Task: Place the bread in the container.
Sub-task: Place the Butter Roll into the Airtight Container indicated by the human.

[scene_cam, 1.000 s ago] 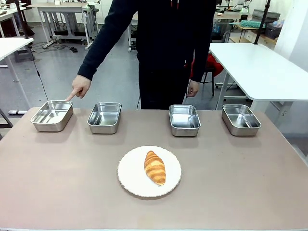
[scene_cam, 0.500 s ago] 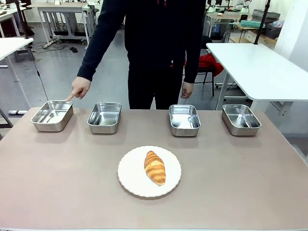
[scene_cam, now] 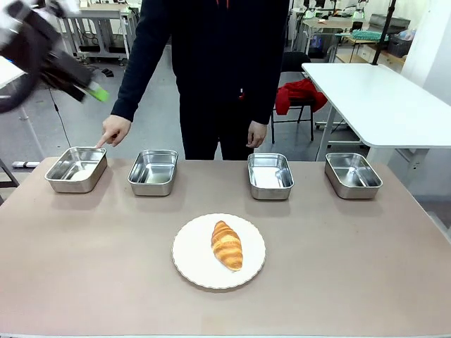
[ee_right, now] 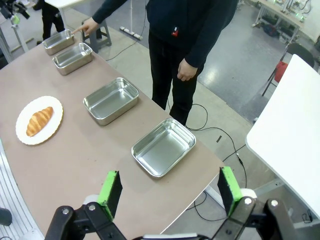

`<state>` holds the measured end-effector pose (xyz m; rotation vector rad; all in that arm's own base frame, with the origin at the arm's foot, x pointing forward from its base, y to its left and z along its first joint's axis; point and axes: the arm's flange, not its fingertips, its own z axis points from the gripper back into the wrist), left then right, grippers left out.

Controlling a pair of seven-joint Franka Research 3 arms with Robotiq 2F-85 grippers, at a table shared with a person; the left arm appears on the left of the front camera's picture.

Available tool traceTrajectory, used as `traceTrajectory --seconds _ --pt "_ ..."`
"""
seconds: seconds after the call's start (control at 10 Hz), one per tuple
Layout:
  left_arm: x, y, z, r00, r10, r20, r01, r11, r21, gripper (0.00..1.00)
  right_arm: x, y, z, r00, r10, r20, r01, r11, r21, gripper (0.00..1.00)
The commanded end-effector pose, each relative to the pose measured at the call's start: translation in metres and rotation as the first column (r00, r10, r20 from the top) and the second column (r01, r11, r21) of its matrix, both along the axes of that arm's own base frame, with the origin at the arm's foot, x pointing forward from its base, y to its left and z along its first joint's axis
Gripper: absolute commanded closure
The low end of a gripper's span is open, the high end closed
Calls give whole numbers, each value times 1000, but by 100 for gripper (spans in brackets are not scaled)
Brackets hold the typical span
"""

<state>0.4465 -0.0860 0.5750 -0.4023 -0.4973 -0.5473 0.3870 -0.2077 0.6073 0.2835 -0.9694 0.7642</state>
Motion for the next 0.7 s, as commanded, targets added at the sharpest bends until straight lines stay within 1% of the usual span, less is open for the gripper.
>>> traceTrajectory --seconds 0.0,0.1,0.2,0.3,0.4,0.6 --pt "-13 -53 -23 984 125 -128 -113 989 93 0 0 1 1 1000 2 7 -2 1000 2 0" --pt "-18 -81 -39 978 155 -139 -148 987 61 0 0 1 1 1000 2 7 -2 1000 2 0" --pt "-21 -100 -54 970 168 -178 -156 984 80 0 0 1 1 1000 2 7 -2 1000 2 0" --pt "-26 -108 -61 973 100 -207 -76 990 122 0 0 1 1 1000 2 7 -2 1000 2 0" --pt "-25 -100 -51 979 139 -151 -127 988 81 0 0 1 1 1000 2 7 -2 1000 2 0" --pt "-25 -100 -51 979 139 -151 -127 988 81 0 0 1 1 1000 2 7 -2 1000 2 0"
